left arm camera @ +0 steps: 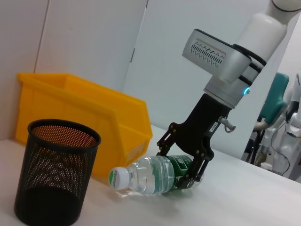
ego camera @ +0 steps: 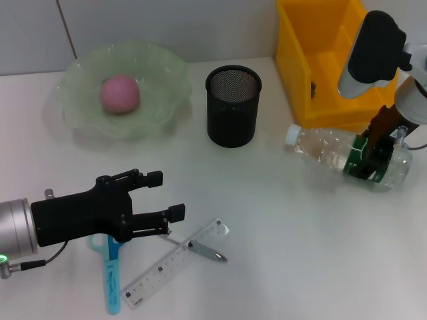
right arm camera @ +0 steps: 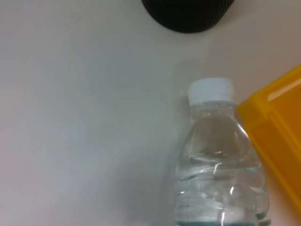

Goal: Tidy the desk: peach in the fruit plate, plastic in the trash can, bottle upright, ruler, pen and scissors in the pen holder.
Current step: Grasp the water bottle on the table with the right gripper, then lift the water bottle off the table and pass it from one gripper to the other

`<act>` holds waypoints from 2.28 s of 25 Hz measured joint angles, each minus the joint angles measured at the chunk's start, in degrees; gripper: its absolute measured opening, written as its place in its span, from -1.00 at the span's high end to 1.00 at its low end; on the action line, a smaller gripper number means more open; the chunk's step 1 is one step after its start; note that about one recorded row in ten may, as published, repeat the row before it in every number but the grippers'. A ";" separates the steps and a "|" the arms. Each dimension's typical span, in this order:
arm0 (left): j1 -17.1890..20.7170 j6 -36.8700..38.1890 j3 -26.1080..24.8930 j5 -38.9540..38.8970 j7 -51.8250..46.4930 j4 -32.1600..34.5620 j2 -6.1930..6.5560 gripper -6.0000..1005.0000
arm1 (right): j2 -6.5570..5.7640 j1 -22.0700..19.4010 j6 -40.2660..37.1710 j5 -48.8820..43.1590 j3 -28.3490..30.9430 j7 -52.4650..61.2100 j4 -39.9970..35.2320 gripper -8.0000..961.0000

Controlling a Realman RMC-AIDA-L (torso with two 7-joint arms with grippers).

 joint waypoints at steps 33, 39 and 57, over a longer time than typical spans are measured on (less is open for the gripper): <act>-0.27 -0.01 0.01 0.01 0.00 0.00 0.34 -0.72 | 0.97 0.49 2.53 0.20 -0.04 0.30 4.64 -0.64; -0.10 0.10 0.01 -0.01 0.00 0.00 0.33 -0.72 | 1.33 0.21 2.19 0.45 0.03 0.07 3.89 -0.64; 0.00 0.33 -0.36 0.00 0.00 0.01 0.50 -0.71 | 1.41 -2.33 -6.08 6.70 0.32 -0.72 -6.70 -0.61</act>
